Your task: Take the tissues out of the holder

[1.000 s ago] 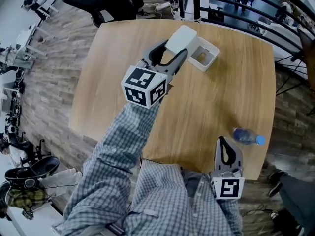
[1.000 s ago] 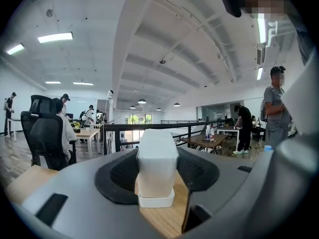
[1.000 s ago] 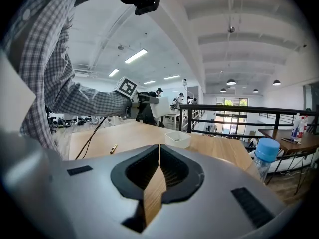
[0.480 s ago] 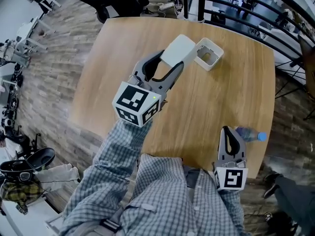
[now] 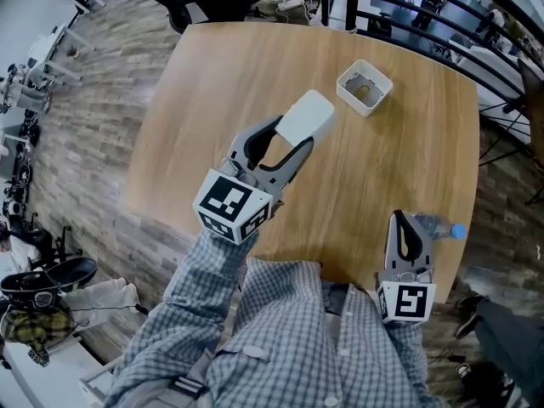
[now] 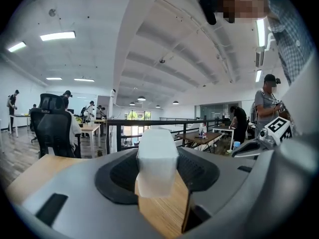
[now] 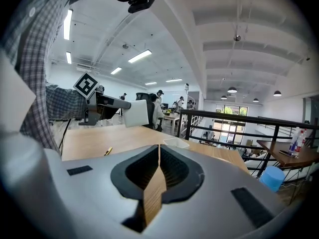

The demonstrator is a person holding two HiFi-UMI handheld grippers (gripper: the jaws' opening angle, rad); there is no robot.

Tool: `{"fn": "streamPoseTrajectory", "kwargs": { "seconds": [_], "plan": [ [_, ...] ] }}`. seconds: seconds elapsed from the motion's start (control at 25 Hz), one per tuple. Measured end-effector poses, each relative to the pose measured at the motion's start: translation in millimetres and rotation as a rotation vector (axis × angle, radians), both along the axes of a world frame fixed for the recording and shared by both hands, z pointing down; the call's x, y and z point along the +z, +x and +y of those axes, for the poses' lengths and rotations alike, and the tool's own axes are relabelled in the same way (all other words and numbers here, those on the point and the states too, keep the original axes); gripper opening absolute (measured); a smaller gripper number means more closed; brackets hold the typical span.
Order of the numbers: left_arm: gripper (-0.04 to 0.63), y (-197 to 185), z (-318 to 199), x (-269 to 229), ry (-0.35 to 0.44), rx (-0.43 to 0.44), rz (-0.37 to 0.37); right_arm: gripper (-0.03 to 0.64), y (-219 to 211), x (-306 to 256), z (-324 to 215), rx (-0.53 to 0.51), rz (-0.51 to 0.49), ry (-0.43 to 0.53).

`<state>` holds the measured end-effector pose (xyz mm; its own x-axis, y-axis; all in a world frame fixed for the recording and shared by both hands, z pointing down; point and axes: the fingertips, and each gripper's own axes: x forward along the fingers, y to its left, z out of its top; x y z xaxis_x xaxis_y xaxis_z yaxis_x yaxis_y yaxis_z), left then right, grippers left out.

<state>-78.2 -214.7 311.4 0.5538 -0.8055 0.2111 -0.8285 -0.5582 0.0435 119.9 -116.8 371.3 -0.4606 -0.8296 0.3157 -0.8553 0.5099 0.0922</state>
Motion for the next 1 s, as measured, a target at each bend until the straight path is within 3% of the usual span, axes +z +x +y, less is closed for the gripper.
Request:
{"fn": "streamPoseTrajectory", "kwargs": {
  "seconds": [0.32,0.64,1.0],
  "plan": [
    [0.239,11.8,26.2,20.3,-0.058,0.028,0.016,0.020,1.8,1.4,0.2,0.010,0.020,-0.005],
    [0.238,15.3,52.4,38.2,-0.125,0.036,0.102,0.020,-0.6,-0.7,0.3,0.001,0.035,0.001],
    [0.239,17.5,62.8,53.1,-0.160,0.033,0.092,0.020,-8.6,1.7,-0.9,-0.033,0.035,-0.003]
  ]
}}
